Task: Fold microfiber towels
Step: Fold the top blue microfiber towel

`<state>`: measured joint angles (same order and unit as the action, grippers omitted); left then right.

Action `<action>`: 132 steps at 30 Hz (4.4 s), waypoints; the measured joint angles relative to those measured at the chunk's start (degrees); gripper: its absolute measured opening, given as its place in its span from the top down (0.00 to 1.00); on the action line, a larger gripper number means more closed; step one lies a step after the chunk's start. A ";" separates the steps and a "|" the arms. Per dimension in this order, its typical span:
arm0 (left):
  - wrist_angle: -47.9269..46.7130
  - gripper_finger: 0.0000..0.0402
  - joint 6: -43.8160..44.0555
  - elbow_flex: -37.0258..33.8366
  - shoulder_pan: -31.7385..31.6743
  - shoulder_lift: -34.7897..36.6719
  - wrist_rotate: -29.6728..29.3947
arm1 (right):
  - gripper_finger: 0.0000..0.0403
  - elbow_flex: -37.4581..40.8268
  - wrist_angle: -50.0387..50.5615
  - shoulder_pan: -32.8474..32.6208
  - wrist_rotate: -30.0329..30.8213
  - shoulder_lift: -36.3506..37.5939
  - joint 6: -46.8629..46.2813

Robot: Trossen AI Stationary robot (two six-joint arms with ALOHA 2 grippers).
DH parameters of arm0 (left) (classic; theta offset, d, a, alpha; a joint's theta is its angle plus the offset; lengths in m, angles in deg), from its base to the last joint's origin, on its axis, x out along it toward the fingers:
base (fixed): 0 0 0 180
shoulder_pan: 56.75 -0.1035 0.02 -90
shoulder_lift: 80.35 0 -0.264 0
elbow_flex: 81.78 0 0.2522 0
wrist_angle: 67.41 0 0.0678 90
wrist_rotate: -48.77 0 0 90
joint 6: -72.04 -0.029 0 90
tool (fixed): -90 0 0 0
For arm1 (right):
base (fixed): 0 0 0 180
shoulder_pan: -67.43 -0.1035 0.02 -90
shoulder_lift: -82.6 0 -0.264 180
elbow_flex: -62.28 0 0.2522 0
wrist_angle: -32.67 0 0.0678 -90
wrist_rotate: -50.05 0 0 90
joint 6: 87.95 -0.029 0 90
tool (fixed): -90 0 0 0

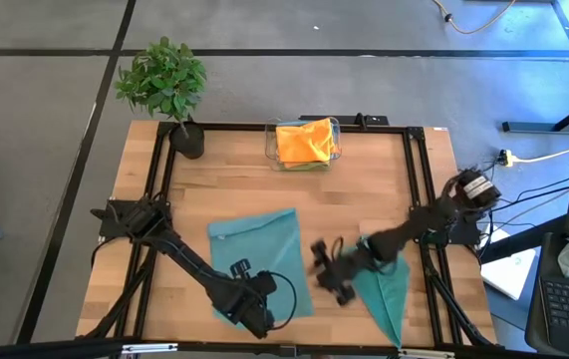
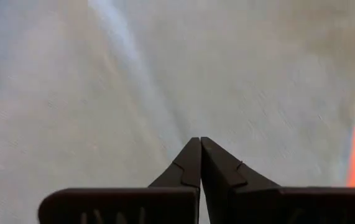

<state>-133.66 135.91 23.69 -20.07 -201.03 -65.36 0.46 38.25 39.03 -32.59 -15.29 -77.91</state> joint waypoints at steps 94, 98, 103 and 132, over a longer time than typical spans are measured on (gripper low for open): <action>-18.97 0.65 8.58 12.47 13.60 -10.54 -5.12 | 0.95 -9.64 -6.35 -9.29 5.00 -19.45 -11.05; -18.99 0.65 7.96 12.47 12.67 -10.51 -4.41 | 0.97 -9.64 -6.31 -9.29 5.00 -19.45 -11.05; -22.20 0.65 7.76 12.49 12.45 -10.51 1.31 | 0.98 -9.64 -6.04 -9.29 5.00 -19.45 -10.86; -25.97 0.88 20.03 22.17 18.19 -10.32 0.64 | 0.97 -9.19 0.09 -11.30 4.67 -15.24 -8.26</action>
<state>-159.63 155.94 45.86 -1.87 -211.34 -64.72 -8.73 38.34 27.73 -27.92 -30.53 -86.17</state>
